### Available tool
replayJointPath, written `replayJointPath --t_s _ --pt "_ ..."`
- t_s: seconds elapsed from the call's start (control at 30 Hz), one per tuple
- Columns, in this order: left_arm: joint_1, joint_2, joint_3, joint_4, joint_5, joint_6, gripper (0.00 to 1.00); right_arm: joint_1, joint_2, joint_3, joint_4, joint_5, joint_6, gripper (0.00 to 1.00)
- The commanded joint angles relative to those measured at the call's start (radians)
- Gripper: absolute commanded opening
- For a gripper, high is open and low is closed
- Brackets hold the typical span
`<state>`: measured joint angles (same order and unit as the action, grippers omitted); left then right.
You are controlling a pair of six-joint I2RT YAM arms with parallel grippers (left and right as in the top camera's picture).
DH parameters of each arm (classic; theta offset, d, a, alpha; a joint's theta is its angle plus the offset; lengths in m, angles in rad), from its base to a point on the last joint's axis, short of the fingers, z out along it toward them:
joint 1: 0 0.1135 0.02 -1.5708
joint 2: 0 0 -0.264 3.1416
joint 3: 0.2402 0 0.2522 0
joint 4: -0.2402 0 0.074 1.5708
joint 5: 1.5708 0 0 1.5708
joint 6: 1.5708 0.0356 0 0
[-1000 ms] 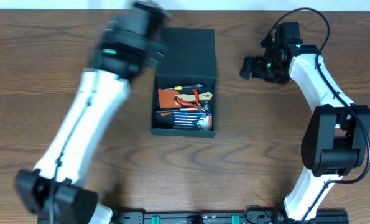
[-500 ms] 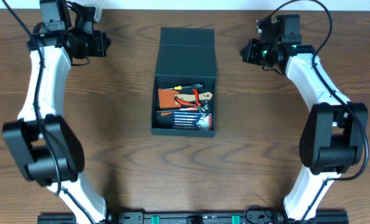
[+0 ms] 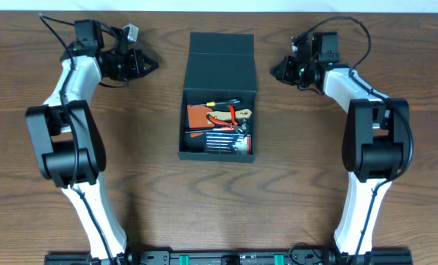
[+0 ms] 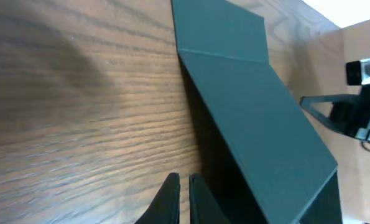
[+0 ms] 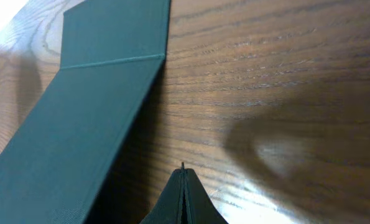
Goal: Pack container
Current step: 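Move both grippers to the box lid and push it upward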
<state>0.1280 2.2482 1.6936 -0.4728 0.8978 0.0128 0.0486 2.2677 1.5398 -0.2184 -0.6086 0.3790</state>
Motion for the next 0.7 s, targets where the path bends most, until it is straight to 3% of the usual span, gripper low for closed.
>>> replayJointPath --t_s 0.0,0.27,0.53,0.67 --pt "-0.031 0.056 -0.004 0.013 0.06 -0.056 0.06 0.011 0.045 0.0 0.016 -0.051 0.022 0.01" --pt "-0.107 0.113 -0.004 0.065 0.059 -0.063 0.06 0.052 0.091 0.0 0.06 -0.075 0.024 0.01" --pt "-0.149 0.127 -0.003 0.162 0.066 -0.196 0.06 0.11 0.091 0.0 0.185 -0.174 0.011 0.01" --pt "-0.151 0.126 -0.003 0.278 0.153 -0.268 0.06 0.101 0.09 0.0 0.283 -0.262 0.049 0.01"
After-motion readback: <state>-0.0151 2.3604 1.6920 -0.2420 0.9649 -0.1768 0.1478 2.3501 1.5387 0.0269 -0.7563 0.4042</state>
